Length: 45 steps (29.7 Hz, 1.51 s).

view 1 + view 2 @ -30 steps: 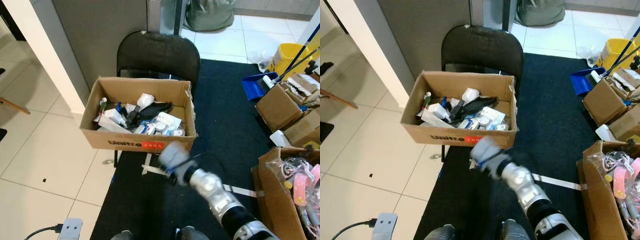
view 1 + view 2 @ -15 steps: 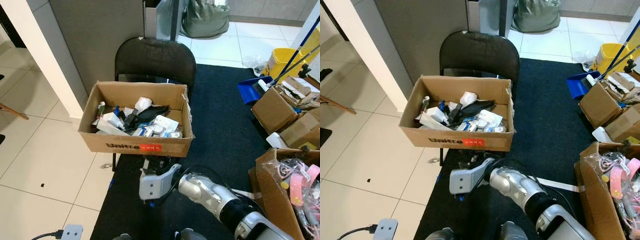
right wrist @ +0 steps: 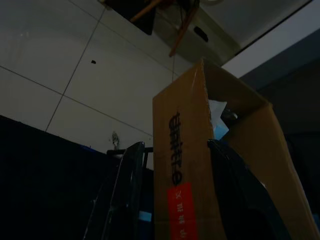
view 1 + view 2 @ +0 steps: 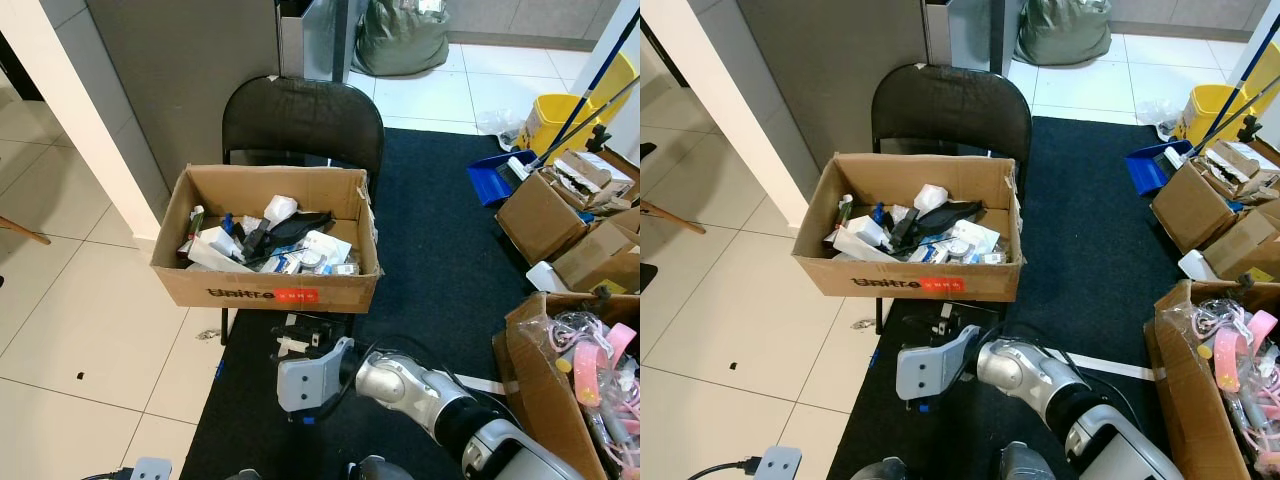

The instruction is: Picking trash to rubbish bin

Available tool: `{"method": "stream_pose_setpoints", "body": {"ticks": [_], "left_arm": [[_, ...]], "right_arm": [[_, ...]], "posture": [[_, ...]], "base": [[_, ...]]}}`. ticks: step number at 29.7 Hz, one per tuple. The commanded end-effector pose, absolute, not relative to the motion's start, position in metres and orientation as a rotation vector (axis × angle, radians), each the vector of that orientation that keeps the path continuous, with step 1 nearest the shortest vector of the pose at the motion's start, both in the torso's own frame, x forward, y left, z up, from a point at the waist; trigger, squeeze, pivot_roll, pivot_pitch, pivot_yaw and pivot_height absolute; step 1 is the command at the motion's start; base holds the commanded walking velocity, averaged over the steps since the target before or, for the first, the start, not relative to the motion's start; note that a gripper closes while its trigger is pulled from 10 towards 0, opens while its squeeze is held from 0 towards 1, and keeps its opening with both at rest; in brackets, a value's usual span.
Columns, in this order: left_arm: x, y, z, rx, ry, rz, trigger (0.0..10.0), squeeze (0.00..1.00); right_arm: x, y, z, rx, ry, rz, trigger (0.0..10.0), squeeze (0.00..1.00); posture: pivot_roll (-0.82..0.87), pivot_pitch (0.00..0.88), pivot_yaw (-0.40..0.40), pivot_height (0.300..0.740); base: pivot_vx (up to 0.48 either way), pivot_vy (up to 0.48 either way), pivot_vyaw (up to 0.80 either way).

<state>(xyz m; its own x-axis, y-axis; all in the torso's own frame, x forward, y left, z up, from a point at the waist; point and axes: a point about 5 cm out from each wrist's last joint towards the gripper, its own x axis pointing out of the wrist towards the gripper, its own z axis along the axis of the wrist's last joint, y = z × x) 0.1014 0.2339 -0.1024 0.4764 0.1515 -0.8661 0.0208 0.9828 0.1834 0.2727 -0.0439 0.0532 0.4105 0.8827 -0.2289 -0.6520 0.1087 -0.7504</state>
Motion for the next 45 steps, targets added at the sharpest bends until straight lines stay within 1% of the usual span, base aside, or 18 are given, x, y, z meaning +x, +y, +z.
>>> {"method": "stream_pose_setpoints", "body": {"ticks": [1, 3, 4, 5, 6, 7, 8, 10, 15, 19, 23, 31, 34, 37, 40, 45], "left_arm": [[0.091, 0.232, -0.106, 0.175, 1.110, 0.069, 10.0, 0.00], [0.091, 0.232, -0.106, 0.182, 1.112, 0.063, 10.0, 0.00], [0.091, 0.233, -0.106, 0.183, 1.113, 0.062, 10.0, 0.00], [0.091, 0.232, -0.106, 0.183, 1.113, 0.061, 10.0, 0.00], [0.090, 0.232, -0.106, 0.182, 1.113, 0.061, 10.0, 0.00], [0.090, 0.231, -0.106, 0.181, 1.114, 0.058, 10.0, 0.00], [0.090, 0.231, -0.106, 0.181, 1.114, 0.058, 10.0, 0.00], [0.089, 0.229, -0.107, 0.178, 1.115, 0.054, 10.0, 0.00], [0.087, 0.226, -0.108, 0.180, 1.121, 0.041, 10.0, 0.00], [0.084, 0.231, -0.107, 0.185, 1.123, 0.051, 10.0, 0.00], [0.080, 0.234, -0.107, 0.192, 1.135, 0.048, 10.0, 0.00], [0.083, 0.235, -0.106, 0.197, 1.125, 0.039, 10.0, 0.00], [0.083, 0.235, -0.106, 0.198, 1.122, 0.039, 10.0, 0.00], [0.083, 0.235, -0.106, 0.199, 1.122, 0.039, 10.0, 0.00], [0.081, 0.236, -0.106, 0.199, 1.125, 0.038, 10.0, 0.00], [0.078, 0.237, -0.107, 0.202, 1.135, 0.037, 10.0, 0.00]], "right_arm": [[0.271, -0.047, 0.048, -0.887, -0.281, 1.134, 10.0, 0.00], [0.272, -0.045, 0.045, -0.914, -0.257, 1.138, 10.0, 0.00], [0.270, -0.042, 0.043, -0.975, -0.260, 1.154, 10.0, 0.00], [0.269, -0.038, 0.040, -1.031, -0.259, 1.168, 8.4, 0.00], [0.267, -0.034, 0.038, -1.062, -0.259, 1.191, 7.6, 0.00], [0.264, -0.032, 0.030, -1.110, -0.199, 1.242, 10.0, 0.00], [0.264, -0.032, 0.030, -1.110, -0.199, 1.242, 10.0, 0.00], [0.262, -0.030, 0.023, -1.142, -0.120, 1.292, 10.0, 0.00], [0.265, -0.030, 0.027, -1.134, -0.148, 1.272, 10.0, 0.00], [0.261, -0.032, 0.036, -1.011, -0.227, 1.309, 10.0, 0.00], [0.259, -0.026, 0.032, -0.996, -0.150, 1.370, 10.0, 0.00], [0.256, -0.022, 0.030, -0.966, -0.125, 1.417, 10.0, 0.00], [0.251, -0.019, 0.026, -0.933, -0.066, 1.503, 10.0, 0.00], [0.251, -0.019, 0.026, -0.928, -0.064, 1.503, 10.0, 0.00], [0.253, -0.022, 0.031, -0.949, -0.158, 1.408, 10.0, 0.00], [0.255, -0.023, 0.030, -0.973, -0.166, 1.364, 10.0, 0.00]], "posture": [[0.02, 0.129, 0.048, 0.740], [0.02, 0.134, 0.046, 0.740], [0.01, 0.138, 0.049, 0.740], [0.01, 0.142, 0.049, 0.740], [0.01, 0.142, 0.049, 0.740], [0.01, 0.145, 0.050, 0.740], [0.01, 0.145, 0.050, 0.740], [0.00, 0.148, 0.054, 0.740], [0.02, 0.154, 0.051, 0.740], [0.01, 0.161, 0.057, 0.740], [0.01, 0.163, 0.070, 0.740], [0.01, 0.167, 0.075, 0.740], [0.01, 0.171, 0.076, 0.740], [0.01, 0.172, 0.077, 0.740], [0.02, 0.175, 0.078, 0.740], [0.01, 0.174, 0.084, 0.740]], "base": [[0.000, 0.000, 0.00], [0.000, 0.000, 0.00], [0.000, 0.000, 0.00], [0.000, 0.000, 0.00], [0.000, 0.000, 0.00], [0.000, 0.000, 0.00], [0.000, 0.000, 0.00], [0.000, 0.000, 0.00], [0.000, 0.000, 0.00], [0.000, 0.000, 0.00], [0.000, 0.000, 0.00], [0.000, 0.000, 0.00], [0.000, 0.000, 0.00], [0.000, 0.000, 0.00], [0.000, 0.000, 0.00], [0.000, 0.000, 0.00]]}}
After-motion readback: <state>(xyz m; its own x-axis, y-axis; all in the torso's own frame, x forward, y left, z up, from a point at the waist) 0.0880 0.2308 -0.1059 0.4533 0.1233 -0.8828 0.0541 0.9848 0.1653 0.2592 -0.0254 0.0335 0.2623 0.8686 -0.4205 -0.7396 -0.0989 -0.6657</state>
